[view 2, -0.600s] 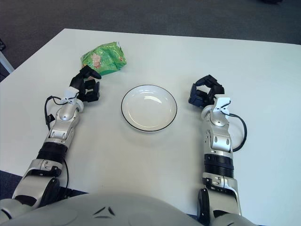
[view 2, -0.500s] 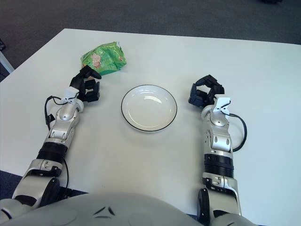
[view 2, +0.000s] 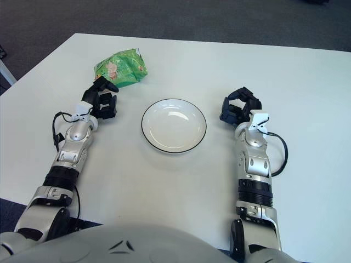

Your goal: Put the snack into the plate.

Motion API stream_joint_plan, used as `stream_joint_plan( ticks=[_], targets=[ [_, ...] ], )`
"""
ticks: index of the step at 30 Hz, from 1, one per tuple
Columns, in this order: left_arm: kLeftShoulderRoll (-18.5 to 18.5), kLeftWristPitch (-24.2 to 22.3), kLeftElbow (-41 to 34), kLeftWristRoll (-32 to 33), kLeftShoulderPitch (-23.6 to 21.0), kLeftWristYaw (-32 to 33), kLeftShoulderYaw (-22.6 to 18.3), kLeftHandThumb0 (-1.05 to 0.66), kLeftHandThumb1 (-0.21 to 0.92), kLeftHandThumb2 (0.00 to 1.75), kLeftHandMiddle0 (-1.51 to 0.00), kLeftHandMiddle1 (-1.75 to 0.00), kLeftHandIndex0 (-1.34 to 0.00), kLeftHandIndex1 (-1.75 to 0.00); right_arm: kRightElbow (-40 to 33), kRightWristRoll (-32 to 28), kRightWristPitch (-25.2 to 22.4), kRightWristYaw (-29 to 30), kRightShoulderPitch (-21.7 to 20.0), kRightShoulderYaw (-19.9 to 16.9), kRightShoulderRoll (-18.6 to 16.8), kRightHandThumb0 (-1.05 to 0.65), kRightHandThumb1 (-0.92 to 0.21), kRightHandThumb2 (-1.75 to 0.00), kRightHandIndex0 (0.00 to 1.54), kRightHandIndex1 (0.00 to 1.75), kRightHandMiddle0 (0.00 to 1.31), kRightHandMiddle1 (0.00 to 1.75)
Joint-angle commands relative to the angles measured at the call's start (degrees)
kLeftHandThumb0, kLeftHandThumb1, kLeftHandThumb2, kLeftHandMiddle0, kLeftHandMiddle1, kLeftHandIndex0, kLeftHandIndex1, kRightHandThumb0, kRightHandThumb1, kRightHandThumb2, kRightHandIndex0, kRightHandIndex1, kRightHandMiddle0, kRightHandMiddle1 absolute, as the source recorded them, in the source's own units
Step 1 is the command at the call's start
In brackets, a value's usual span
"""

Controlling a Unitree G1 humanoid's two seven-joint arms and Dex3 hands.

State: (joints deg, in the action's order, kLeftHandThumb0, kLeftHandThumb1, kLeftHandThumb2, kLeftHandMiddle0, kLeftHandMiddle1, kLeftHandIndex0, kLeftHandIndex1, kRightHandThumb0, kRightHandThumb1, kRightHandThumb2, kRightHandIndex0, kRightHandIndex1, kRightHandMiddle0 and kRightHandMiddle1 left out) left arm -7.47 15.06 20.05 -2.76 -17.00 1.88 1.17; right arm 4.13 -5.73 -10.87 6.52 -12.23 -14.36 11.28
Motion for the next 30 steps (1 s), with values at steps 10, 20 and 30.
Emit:
stream_joint_plan(
  ticks=[10, 20, 30],
  targets=[
    [1.2, 1.9, 3.4, -2.8, 8.0, 2.3, 0.8, -0.45, 0.43, 1.17, -1.10, -1.75, -0.52, -1.75, 1.0, 0.5, -2.8, 0.5, 3.8, 1.2, -2.3, -0.50, -0.27, -1.37, 1.28, 1.75, 0.65, 1.75],
    [-4.0, 7.4, 2.2, -10.8, 6.4, 4.7, 1.9, -0.47, 0.36, 1.26, -1.16, -1.75, -0.58, -1.75, 0.3, 0.6, -3.7, 1.1, 3.7, 1.3, -2.8, -0.50, -0.27, -1.37, 1.28, 1.75, 0.65, 1.75],
    [-13.3, 2.7, -14.8, -25.9, 9.5, 2.1, 4.9, -0.45, 0.41, 1.20, -1.07, -1.75, -0.54, -1.75, 0.2, 0.7, -4.7, 1.3, 3.3, 1.3, -2.9, -0.50, -0.27, -1.37, 1.27, 1.75, 0.65, 1.75]
  ],
)
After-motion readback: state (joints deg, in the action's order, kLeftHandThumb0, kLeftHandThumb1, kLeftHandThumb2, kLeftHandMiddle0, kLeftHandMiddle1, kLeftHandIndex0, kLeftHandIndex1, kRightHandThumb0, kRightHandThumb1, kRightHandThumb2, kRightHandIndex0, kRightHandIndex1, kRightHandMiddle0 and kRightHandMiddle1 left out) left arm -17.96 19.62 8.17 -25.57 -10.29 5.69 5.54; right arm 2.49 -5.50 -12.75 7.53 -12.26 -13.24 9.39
